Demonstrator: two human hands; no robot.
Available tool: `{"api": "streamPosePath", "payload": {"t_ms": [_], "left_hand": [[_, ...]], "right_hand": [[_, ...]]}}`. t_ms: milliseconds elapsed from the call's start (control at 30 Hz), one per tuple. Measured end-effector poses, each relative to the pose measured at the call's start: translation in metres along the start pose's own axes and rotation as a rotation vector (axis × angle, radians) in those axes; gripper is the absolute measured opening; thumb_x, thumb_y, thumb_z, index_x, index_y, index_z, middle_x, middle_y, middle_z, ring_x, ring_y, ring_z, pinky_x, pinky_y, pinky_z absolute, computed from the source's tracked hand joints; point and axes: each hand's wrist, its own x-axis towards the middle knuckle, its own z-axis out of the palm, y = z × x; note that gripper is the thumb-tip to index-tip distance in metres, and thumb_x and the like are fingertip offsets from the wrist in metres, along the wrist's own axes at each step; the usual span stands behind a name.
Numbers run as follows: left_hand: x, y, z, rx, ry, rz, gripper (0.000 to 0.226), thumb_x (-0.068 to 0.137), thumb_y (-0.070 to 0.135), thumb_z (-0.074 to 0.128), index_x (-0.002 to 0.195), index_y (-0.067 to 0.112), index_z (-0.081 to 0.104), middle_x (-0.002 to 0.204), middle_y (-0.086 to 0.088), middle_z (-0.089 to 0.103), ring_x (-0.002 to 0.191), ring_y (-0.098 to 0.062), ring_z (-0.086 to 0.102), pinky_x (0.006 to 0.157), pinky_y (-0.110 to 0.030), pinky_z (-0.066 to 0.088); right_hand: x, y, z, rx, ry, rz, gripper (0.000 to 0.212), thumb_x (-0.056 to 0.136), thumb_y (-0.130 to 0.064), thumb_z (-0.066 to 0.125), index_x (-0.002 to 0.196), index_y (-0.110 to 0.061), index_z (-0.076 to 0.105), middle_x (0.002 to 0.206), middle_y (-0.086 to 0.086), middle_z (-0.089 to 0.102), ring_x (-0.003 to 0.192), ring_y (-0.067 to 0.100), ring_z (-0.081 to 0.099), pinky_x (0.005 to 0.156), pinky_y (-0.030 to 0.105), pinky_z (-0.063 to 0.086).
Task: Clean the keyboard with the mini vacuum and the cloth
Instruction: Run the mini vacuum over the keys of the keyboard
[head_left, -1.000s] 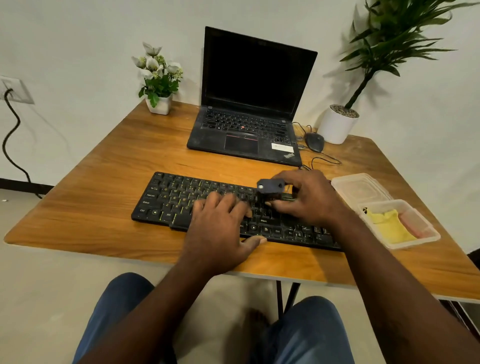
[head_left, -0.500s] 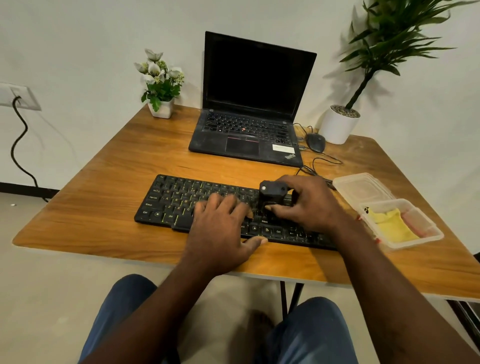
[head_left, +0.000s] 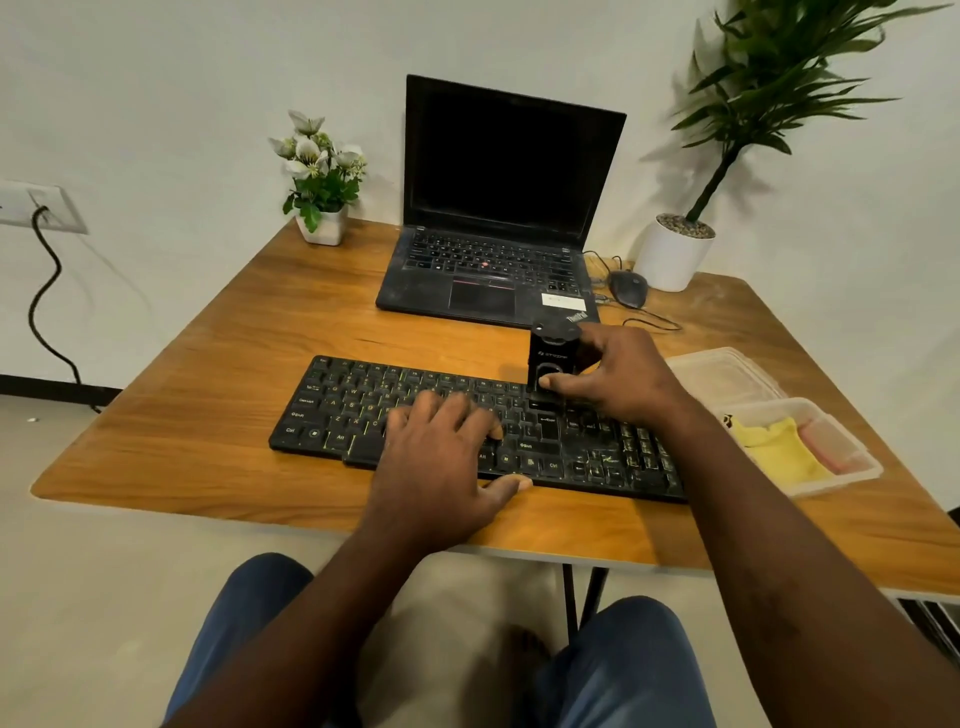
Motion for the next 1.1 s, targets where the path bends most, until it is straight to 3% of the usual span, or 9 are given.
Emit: {"api": "streamPosePath", "payload": {"t_ms": [133,267,433,500,567,633,767,967,1100], "left_hand": [[0.0,0.0,0.0,-0.007,-0.013,0.0,0.061,0.08,0.083,0.047,0.121,0.039,0.056,0.122,0.01,0.051,0.117,-0.015,0.04,0.1,-0.042,0.035],[0.001,0.0,0.0,-0.007,-0.021,0.0,0.064,0.08,0.084,0.045,0.124,0.04,0.055,0.125,0.01,0.05,0.12,-0.015,0.039,0.102,-0.043,0.035],[0.0,-0.001,0.0,-0.011,-0.017,0.0,0.066,0.079,0.085,0.042,0.123,0.038,0.056,0.122,0.01,0.051,0.118,-0.016,0.041,0.101,-0.043,0.035],[0.001,-0.001,0.001,-0.002,-0.015,-0.002,0.065,0.079,0.084,0.042,0.124,0.039,0.056,0.123,0.01,0.051,0.118,-0.016,0.041,0.1,-0.043,0.036],[0.001,-0.001,0.001,0.004,-0.017,0.0,0.065,0.079,0.085,0.042,0.124,0.039,0.055,0.124,0.01,0.051,0.118,-0.016,0.041,0.1,-0.043,0.036],[0.002,-0.001,0.001,0.004,-0.014,-0.001,0.066,0.078,0.085,0.042,0.123,0.039,0.056,0.123,0.01,0.052,0.117,-0.016,0.041,0.099,-0.043,0.037],[0.001,-0.001,0.001,0.006,-0.009,-0.002,0.067,0.078,0.085,0.042,0.123,0.037,0.057,0.123,0.009,0.053,0.117,-0.016,0.042,0.099,-0.042,0.036],[0.001,-0.001,0.002,0.01,0.011,0.004,0.066,0.078,0.084,0.045,0.122,0.036,0.058,0.121,0.009,0.053,0.114,-0.016,0.041,0.095,-0.041,0.035],[0.0,-0.001,0.001,-0.001,0.021,0.006,0.064,0.078,0.084,0.047,0.119,0.036,0.059,0.118,0.009,0.053,0.111,-0.016,0.043,0.094,-0.042,0.036]], "right_hand": [[0.008,0.0,-0.005,-0.088,0.138,0.045,0.055,0.079,-0.034,0.088,0.13,-0.023,0.068,0.119,-0.001,0.075,0.104,0.013,0.069,0.082,0.026,0.055],[0.003,0.003,-0.002,0.085,0.024,0.107,0.056,0.078,-0.032,0.089,0.128,-0.02,0.067,0.117,-0.001,0.074,0.103,0.013,0.069,0.078,0.022,0.054],[-0.007,0.007,-0.009,0.022,0.215,0.192,0.056,0.08,-0.032,0.088,0.13,-0.02,0.068,0.118,0.0,0.075,0.099,0.011,0.066,0.081,0.023,0.053],[-0.014,0.004,-0.006,0.205,0.109,0.193,0.051,0.081,-0.031,0.087,0.126,-0.021,0.067,0.111,-0.006,0.074,0.099,0.011,0.07,0.078,0.023,0.056],[-0.019,0.001,-0.001,0.284,-0.042,0.192,0.049,0.08,-0.031,0.087,0.124,-0.024,0.066,0.108,-0.007,0.074,0.098,0.013,0.072,0.081,0.033,0.062],[-0.018,0.002,0.0,0.237,-0.013,0.195,0.05,0.08,-0.03,0.087,0.126,-0.025,0.067,0.112,-0.006,0.074,0.099,0.013,0.072,0.086,0.037,0.062],[-0.014,0.002,-0.011,-0.074,0.218,0.18,0.055,0.081,-0.031,0.087,0.131,-0.022,0.067,0.121,0.001,0.075,0.103,0.013,0.068,0.08,0.022,0.051],[-0.049,-0.013,-0.002,0.186,-0.127,-0.003,0.048,0.081,-0.026,0.087,0.124,-0.033,0.067,0.103,-0.018,0.072,0.093,-0.002,0.069,0.07,0.012,0.054],[-0.049,-0.003,-0.017,0.059,0.008,0.105,0.056,0.078,-0.026,0.089,0.129,-0.027,0.067,0.112,-0.01,0.073,0.098,0.008,0.069,0.073,0.018,0.054]]}}
